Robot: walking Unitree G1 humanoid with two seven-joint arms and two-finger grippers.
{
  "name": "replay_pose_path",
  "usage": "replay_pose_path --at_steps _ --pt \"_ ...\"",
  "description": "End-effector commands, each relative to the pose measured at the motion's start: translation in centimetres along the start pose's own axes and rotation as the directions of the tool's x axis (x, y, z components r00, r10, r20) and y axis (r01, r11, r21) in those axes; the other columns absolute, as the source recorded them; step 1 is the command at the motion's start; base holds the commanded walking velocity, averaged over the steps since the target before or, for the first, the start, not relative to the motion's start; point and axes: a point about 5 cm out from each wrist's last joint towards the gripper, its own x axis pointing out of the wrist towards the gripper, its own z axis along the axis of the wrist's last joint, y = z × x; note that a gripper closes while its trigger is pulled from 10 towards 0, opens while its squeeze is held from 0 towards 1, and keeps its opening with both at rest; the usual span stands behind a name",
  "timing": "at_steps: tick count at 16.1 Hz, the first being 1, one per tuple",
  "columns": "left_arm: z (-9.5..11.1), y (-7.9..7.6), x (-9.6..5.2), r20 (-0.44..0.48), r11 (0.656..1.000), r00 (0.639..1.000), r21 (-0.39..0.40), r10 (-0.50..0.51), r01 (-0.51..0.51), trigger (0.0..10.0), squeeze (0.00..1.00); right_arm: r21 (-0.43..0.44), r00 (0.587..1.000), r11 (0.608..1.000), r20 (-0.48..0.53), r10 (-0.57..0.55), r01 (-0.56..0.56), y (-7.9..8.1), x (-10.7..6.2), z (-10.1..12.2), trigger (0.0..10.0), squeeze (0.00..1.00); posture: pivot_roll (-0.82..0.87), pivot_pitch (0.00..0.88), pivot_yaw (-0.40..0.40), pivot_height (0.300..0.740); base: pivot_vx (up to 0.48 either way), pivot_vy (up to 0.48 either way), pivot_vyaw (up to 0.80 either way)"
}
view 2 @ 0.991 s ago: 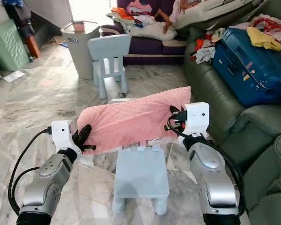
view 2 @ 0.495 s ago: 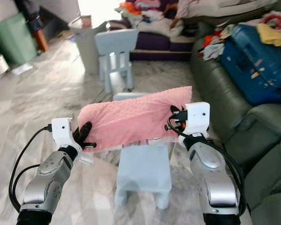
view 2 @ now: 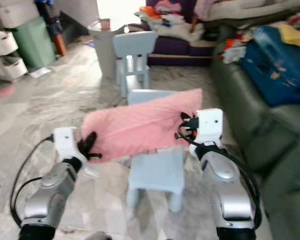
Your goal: Move the pillow to the sofa
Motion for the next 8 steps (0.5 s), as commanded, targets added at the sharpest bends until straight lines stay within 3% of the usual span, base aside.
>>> replay_pose_path --at_steps 1,8 --pt "0.58 0.45 0.05 0.015 1.000 1.000 0.015 0.013 -0.013 10.0 0.00 0.000 1.000 1.000 0.026 0.004 -0.004 0.21 0.13 0.61 10.0 0.00 -0.18 0.000 0.007 0.740 -0.311 0.000 0.00" --pt "0.62 0.53 0.17 0.014 1.000 1.000 0.019 0.009 -0.009 10.0 0.00 -0.001 1.000 1.000 0.029 0.005 -0.005 0.24 0.27 0.64 10.0 0.00 -0.18 0.000 0.009 0.740 -0.309 0.000 0.00"
